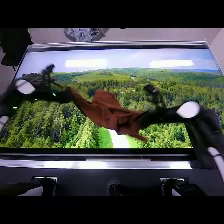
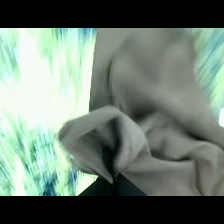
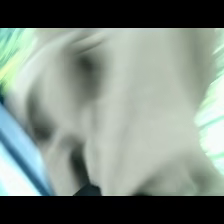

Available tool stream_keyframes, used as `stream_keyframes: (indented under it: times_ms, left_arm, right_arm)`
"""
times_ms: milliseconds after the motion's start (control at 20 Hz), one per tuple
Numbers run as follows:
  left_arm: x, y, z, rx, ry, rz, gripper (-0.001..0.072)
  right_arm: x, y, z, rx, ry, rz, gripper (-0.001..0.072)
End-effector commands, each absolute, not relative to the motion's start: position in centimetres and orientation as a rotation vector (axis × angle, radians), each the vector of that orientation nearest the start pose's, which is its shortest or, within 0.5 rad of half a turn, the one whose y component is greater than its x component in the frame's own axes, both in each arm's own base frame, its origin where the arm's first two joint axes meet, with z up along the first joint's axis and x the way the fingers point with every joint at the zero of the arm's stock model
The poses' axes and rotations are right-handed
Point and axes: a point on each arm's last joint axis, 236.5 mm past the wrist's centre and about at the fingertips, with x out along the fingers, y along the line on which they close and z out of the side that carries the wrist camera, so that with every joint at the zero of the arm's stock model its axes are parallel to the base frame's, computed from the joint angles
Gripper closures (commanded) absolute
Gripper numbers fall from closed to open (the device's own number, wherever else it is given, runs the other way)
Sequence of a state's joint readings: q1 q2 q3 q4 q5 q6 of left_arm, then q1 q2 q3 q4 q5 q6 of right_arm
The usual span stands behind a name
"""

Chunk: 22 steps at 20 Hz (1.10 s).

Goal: Fold the shirts.

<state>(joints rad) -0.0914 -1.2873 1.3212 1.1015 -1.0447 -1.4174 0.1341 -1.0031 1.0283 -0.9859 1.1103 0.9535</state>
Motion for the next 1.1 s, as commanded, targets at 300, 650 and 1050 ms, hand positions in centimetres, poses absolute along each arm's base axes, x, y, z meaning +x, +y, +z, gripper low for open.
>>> stream_keyframes:
  times_ms: [300, 650, 1050]
  left_arm:
    - [29.5, -8.9, 44.9, -0.163, 0.135, -0.357, 0.0673]
    - [28.7, -6.1, 40.8, -0.129, 0.272, -0.229, 0.0673]
    - [36.7, -7.4, 11.5, -0.268, 0.817, -0.182, 0.0671]
  right_arm:
    - [28.0, 3.9, 43.8, -0.378, 0.176, 0.217, 0.0665]
    - [23.4, 4.7, 29.3, -0.351, 0.853, 0.425, 0.0664]
    - [27.6, 5.7, 3.0, -0.118, 1.244, 0.486, 0.0663]
